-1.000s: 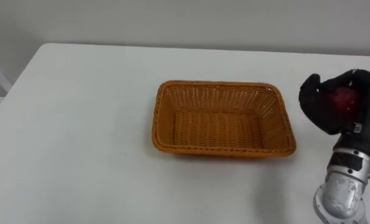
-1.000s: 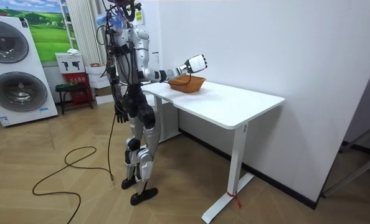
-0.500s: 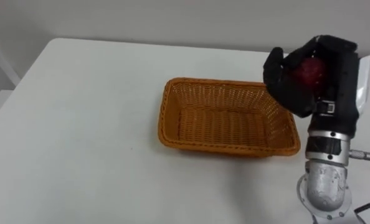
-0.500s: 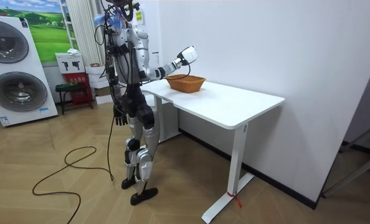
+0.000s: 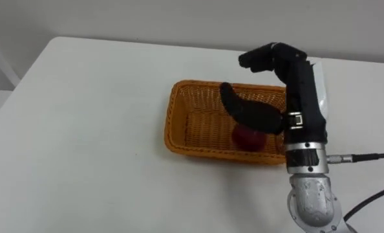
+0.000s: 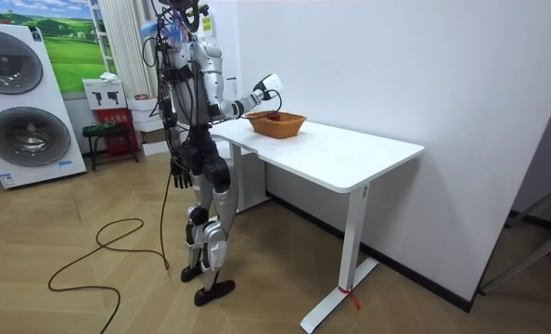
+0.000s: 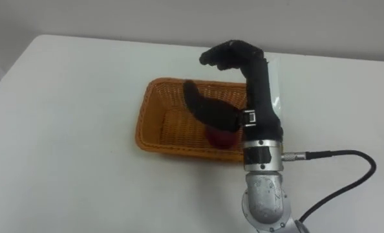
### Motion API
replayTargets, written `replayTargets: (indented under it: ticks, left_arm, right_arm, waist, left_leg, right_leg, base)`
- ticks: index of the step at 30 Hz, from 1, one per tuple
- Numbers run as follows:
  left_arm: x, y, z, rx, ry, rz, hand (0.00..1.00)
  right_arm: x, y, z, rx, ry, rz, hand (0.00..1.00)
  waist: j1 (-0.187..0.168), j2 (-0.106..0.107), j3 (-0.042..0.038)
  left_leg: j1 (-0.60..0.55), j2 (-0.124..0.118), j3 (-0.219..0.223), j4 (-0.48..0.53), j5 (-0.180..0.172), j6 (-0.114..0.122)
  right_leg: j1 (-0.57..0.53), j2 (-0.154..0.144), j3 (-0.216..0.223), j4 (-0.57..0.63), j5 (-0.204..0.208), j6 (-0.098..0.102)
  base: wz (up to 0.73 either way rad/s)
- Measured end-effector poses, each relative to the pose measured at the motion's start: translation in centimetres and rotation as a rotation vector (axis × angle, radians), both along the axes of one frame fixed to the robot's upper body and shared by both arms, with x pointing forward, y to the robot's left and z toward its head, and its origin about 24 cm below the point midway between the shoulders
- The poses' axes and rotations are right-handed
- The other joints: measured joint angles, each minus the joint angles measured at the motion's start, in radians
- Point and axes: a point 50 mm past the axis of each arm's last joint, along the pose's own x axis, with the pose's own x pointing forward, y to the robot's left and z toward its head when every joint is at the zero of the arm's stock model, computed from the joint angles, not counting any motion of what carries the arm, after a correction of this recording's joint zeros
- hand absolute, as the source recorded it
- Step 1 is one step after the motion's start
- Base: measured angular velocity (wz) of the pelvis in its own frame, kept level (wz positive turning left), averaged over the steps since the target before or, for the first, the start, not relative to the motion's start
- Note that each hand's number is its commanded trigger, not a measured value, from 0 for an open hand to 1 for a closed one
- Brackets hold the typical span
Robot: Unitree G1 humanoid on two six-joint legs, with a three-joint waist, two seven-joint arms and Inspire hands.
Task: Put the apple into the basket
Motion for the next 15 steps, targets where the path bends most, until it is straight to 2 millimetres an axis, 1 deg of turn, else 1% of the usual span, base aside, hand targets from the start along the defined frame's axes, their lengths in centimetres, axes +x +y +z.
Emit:
replayTargets:
  ticks: [10,15]
  left_arm:
    - [0.16,0.0,0.0,0.0,-0.004,-0.001,0.0]
    - [0.17,0.0,0.01,0.0,-0.005,-0.002,0.0]
  right_arm:
    - [0.01,-0.14,-0.14,-0.025,0.01,0.017,0.0]
    - [0.13,-0.56,-0.05,-0.028,0.006,-0.002,0.0]
  waist:
    - [0.0,-0.006,-0.0041]
    - [-0.003,-0.005,-0.0039]
  left_leg:
    - [0.003,0.0,-0.001,0.0,0.0,0.0]
    - [0.003,0.0,-0.001,0.003,0.0,0.0]
  right_leg:
    - [0.001,0.0,-0.001,0.0,0.0,0.0]
    - [0.0,-0.001,-0.002,-0.001,0.0,0.0]
  base:
    - [0.0]
    - [0.0]
